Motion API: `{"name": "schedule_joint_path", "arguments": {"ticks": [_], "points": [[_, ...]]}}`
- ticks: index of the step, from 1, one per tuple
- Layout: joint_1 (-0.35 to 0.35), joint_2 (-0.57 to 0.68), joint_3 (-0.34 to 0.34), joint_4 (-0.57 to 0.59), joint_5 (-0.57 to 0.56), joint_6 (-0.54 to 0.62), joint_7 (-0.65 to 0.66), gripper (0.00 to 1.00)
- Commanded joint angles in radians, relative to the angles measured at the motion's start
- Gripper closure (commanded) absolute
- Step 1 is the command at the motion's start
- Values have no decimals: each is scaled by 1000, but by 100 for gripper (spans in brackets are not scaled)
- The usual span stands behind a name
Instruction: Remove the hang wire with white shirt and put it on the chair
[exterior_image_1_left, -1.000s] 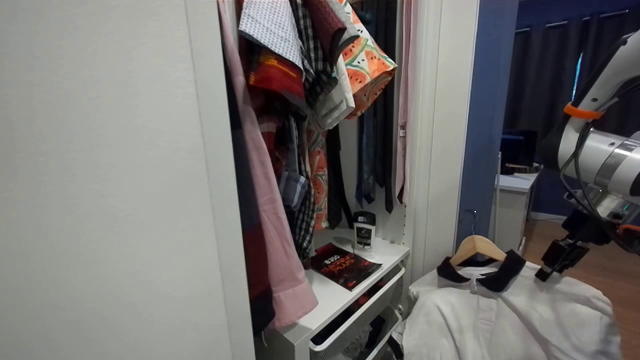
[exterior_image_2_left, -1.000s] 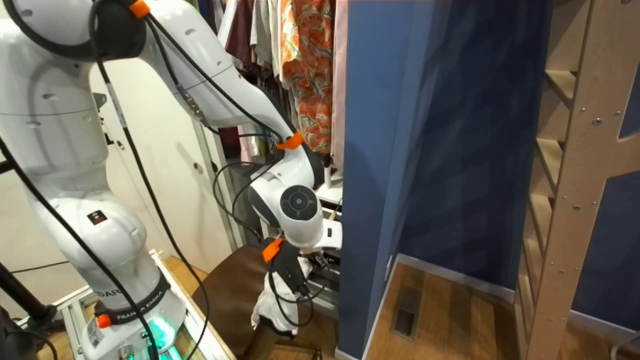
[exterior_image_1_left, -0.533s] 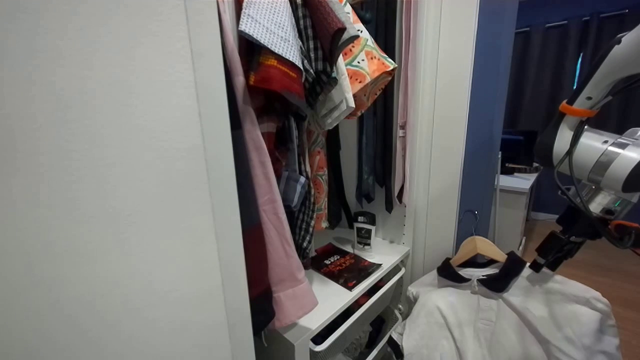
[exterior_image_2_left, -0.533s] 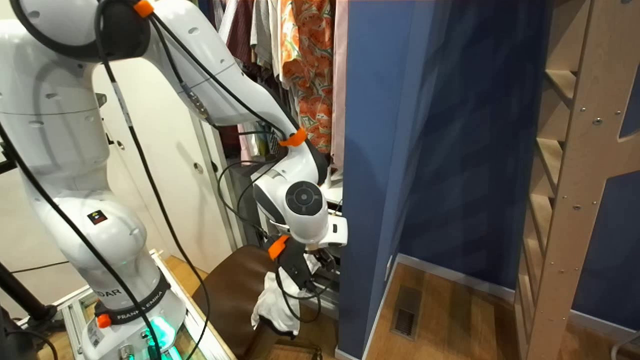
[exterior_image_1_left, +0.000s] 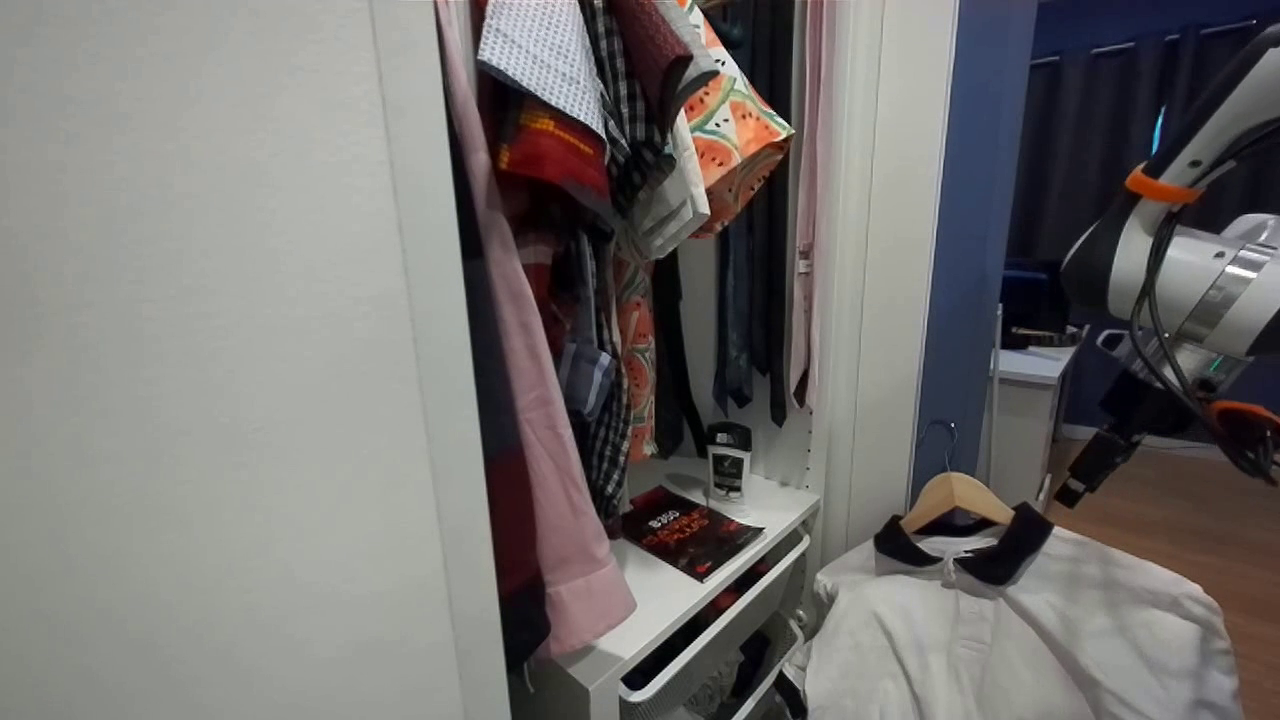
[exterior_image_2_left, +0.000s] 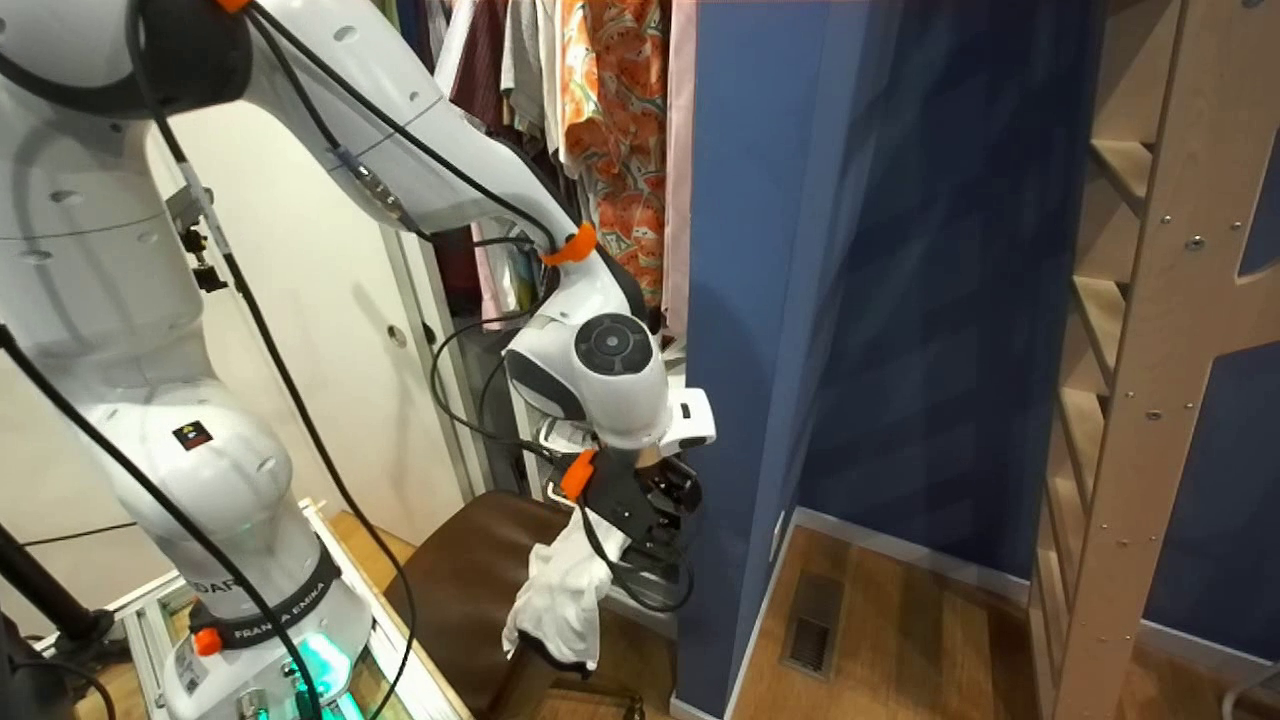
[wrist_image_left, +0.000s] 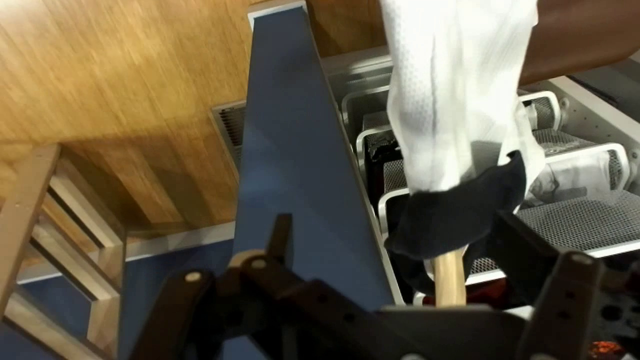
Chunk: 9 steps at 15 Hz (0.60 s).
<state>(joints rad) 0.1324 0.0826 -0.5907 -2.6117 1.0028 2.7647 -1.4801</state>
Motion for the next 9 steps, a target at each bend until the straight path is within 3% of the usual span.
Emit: {"name": "schedule_joint_path", "arguments": {"ticks": [1, 2, 5, 9], "points": [[4, -136, -30, -44, -185, 52, 74, 0], [-139, -162, 93, -51, -284, 53, 131, 0], [-253, -219, 149, -65, -494, 37, 289, 0], [-386, -371, 202, -91, -771, -101, 557, 0]]}}
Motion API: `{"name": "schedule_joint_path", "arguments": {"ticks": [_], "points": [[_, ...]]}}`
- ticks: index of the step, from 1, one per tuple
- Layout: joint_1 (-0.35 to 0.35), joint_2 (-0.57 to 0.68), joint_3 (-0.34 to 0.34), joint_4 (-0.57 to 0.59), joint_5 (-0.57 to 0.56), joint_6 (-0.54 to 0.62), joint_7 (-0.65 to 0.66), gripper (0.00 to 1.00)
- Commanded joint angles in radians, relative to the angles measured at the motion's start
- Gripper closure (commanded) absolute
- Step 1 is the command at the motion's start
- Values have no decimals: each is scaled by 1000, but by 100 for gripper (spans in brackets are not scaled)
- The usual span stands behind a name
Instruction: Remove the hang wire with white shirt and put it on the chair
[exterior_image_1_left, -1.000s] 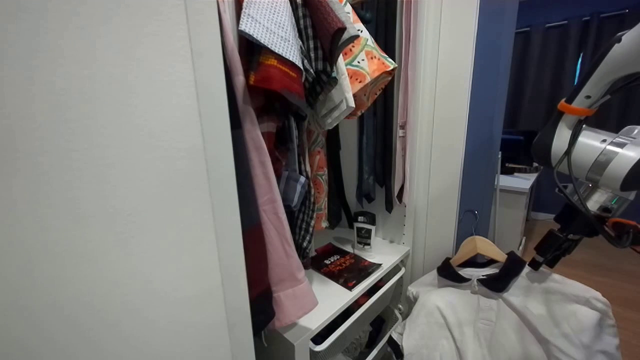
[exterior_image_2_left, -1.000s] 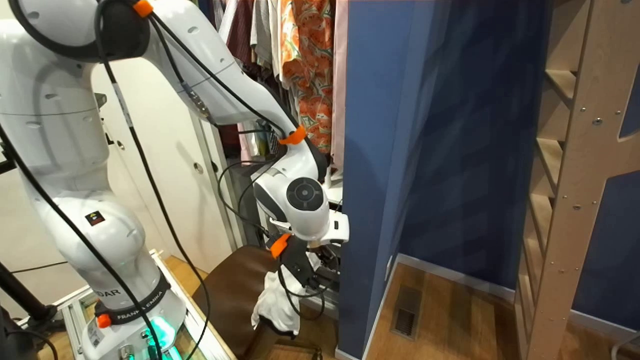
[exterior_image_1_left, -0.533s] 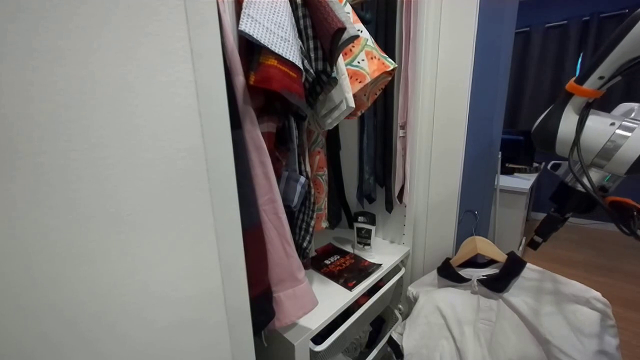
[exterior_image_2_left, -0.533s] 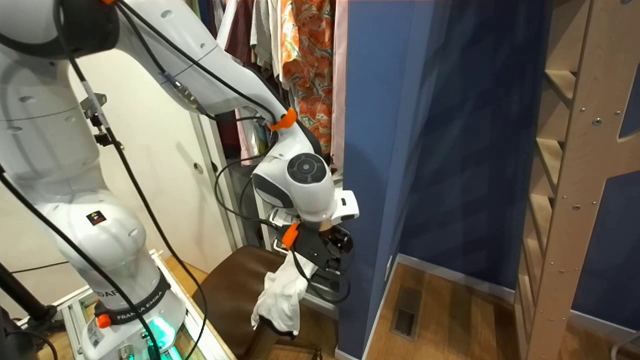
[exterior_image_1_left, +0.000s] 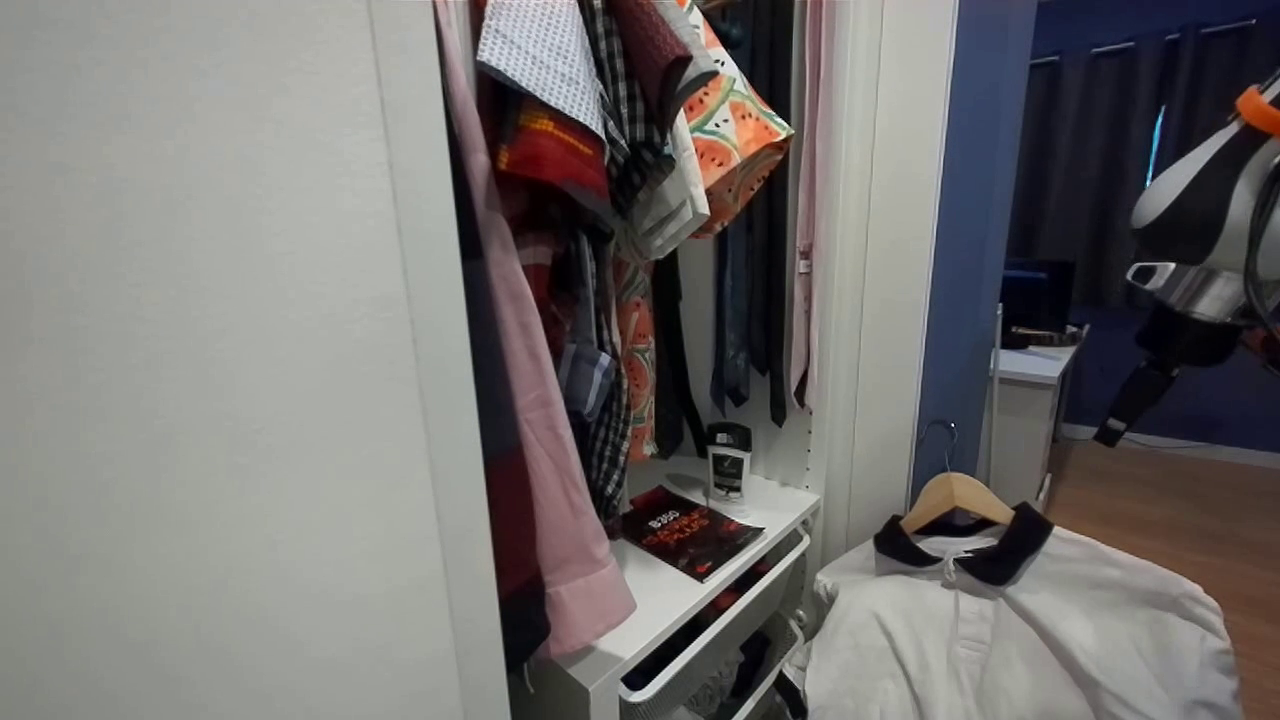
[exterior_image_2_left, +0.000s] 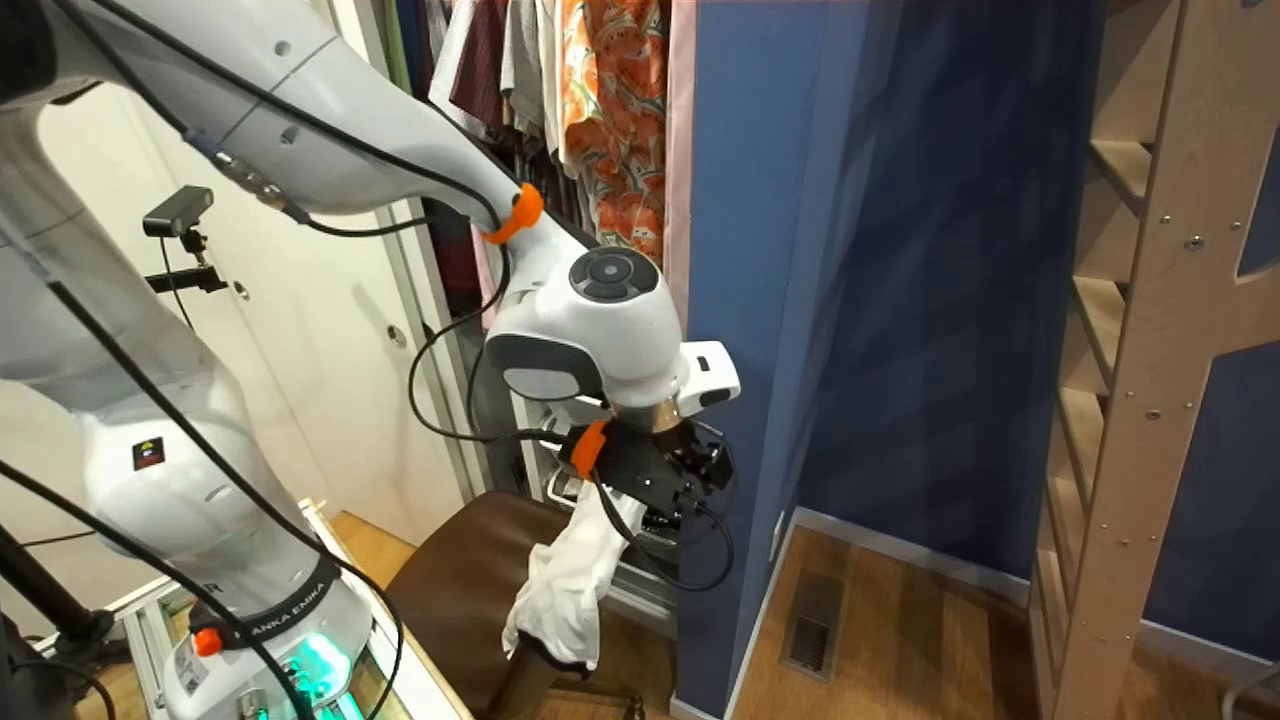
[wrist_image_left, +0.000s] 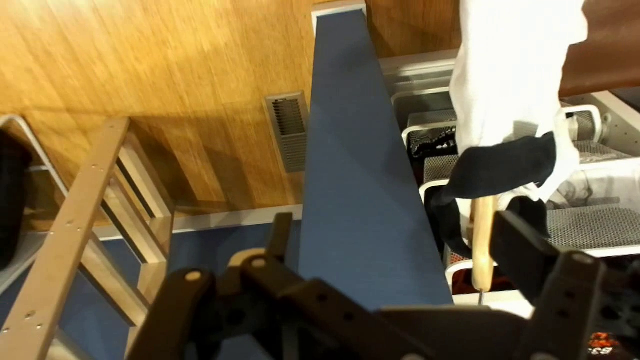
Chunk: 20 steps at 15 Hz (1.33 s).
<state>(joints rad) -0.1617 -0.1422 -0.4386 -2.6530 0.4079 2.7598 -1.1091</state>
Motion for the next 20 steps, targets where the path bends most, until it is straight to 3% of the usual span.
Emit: {"name": "schedule_joint_path", "arguments": {"ticks": [1, 6, 9, 14, 20], "points": [[-116, -185, 62, -48, -226, -164, 256, 0], [-133, -394, 76, -26, -286, -489, 410, 0], [-121, -502, 74, -18, -276, -619, 444, 0], [-98, -609, 62, -13, -272, -685, 444, 0], [-85, -648, 60, -13, -283, -675, 441, 0]]}}
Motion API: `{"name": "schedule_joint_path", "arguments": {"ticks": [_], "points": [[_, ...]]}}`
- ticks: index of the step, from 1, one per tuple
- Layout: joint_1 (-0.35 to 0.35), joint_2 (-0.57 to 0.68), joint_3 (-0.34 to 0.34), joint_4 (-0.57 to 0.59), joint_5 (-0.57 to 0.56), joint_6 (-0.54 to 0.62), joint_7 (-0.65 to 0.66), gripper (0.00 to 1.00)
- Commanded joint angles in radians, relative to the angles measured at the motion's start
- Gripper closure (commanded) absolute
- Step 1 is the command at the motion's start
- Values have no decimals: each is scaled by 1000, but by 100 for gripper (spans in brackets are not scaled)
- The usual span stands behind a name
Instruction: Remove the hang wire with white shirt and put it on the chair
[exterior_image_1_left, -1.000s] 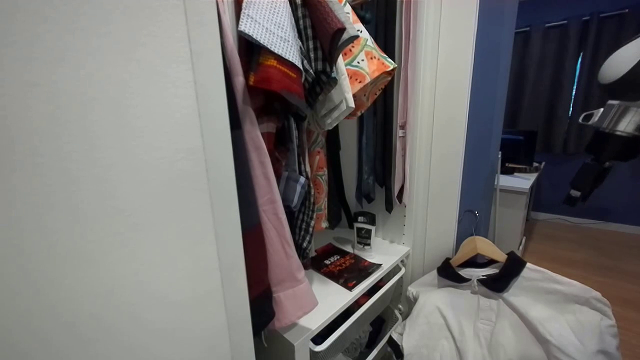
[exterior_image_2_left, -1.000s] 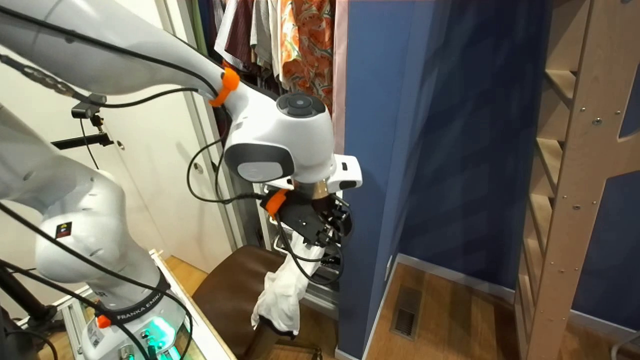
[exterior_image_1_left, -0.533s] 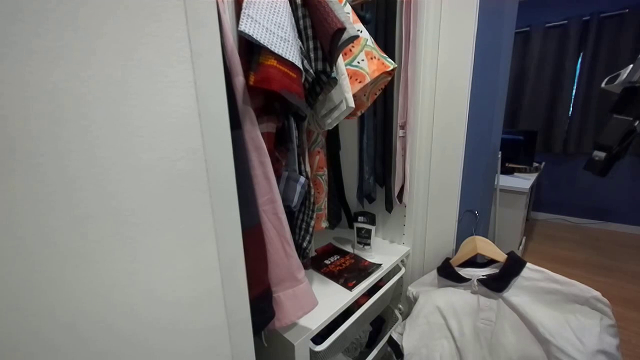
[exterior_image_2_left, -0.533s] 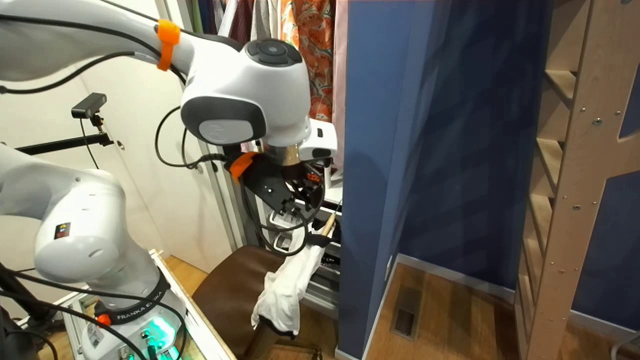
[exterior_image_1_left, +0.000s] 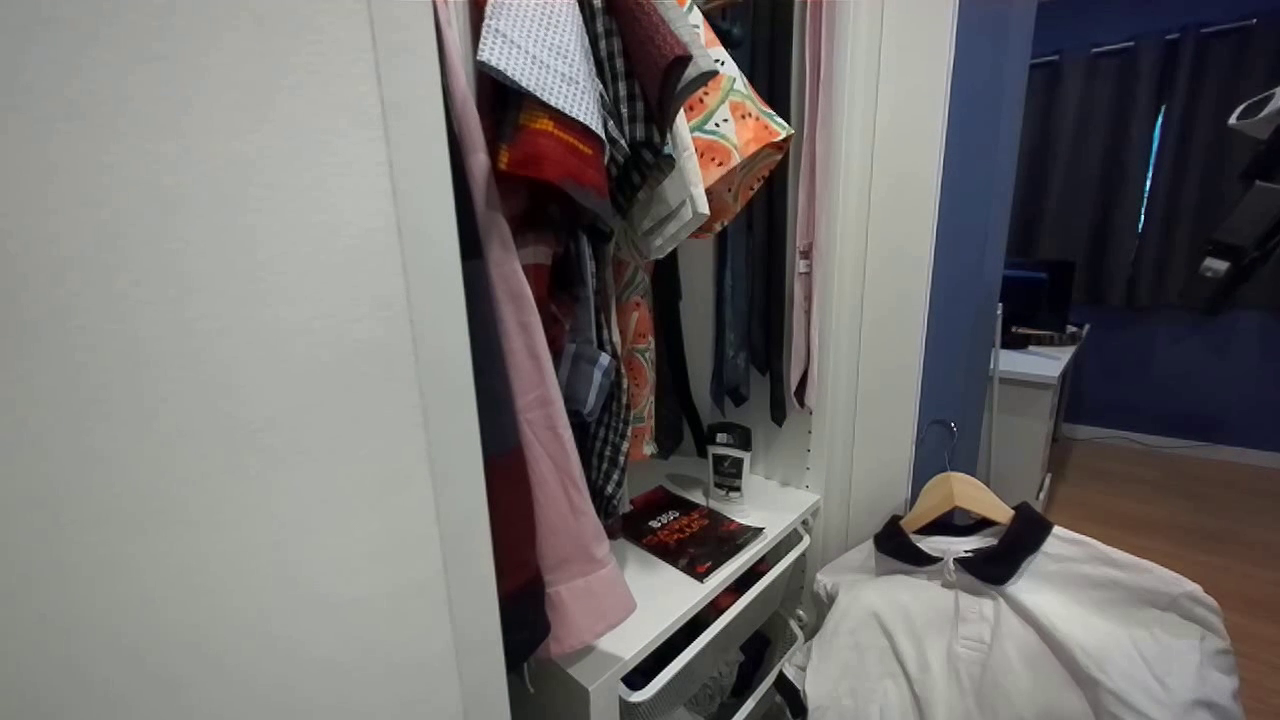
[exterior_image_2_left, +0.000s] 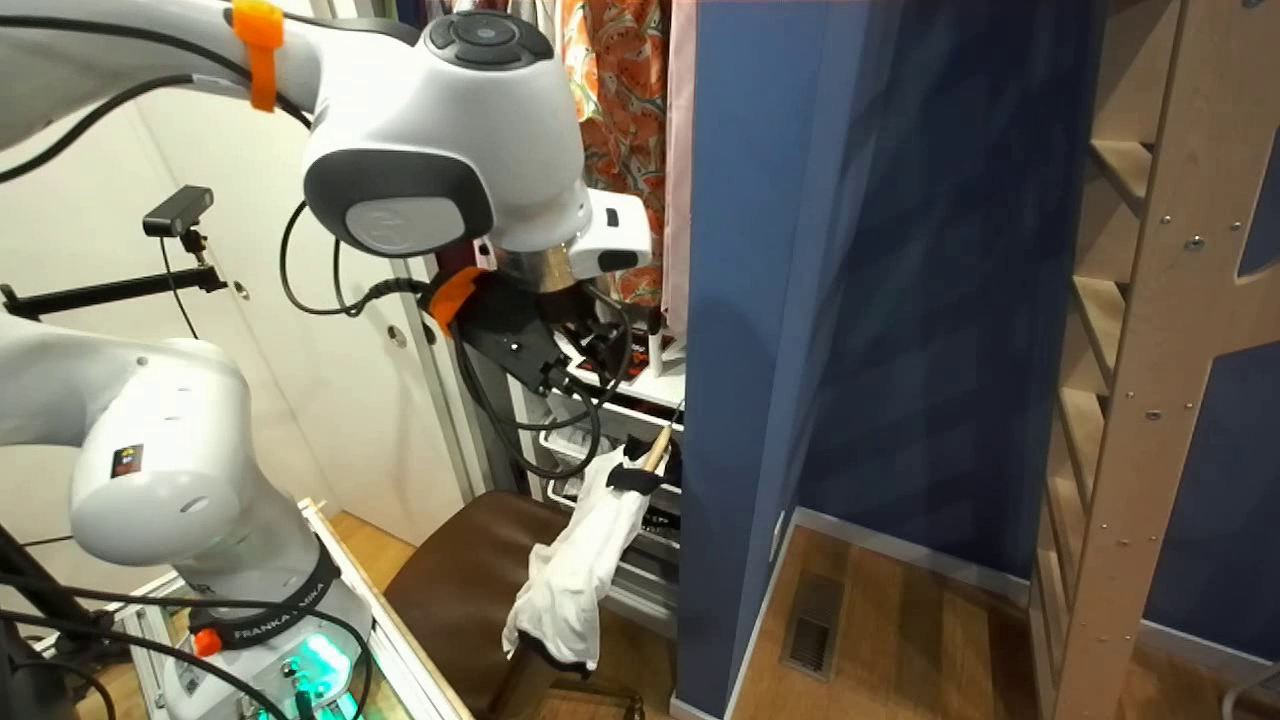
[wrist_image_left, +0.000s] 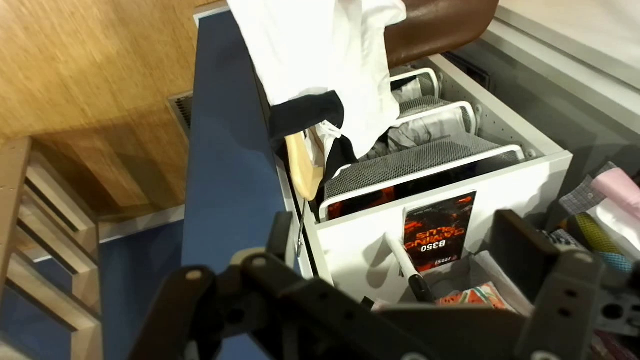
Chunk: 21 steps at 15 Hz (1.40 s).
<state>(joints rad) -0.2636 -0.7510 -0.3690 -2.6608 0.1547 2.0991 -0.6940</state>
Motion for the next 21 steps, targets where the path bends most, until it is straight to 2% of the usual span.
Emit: {"name": "schedule_joint_path", "arguments": {"ticks": [1, 21], "points": [[19, -43, -11, -7, -30, -8, 23, 0], [33, -35, -24, 1, -29, 1, 18, 0]]}}
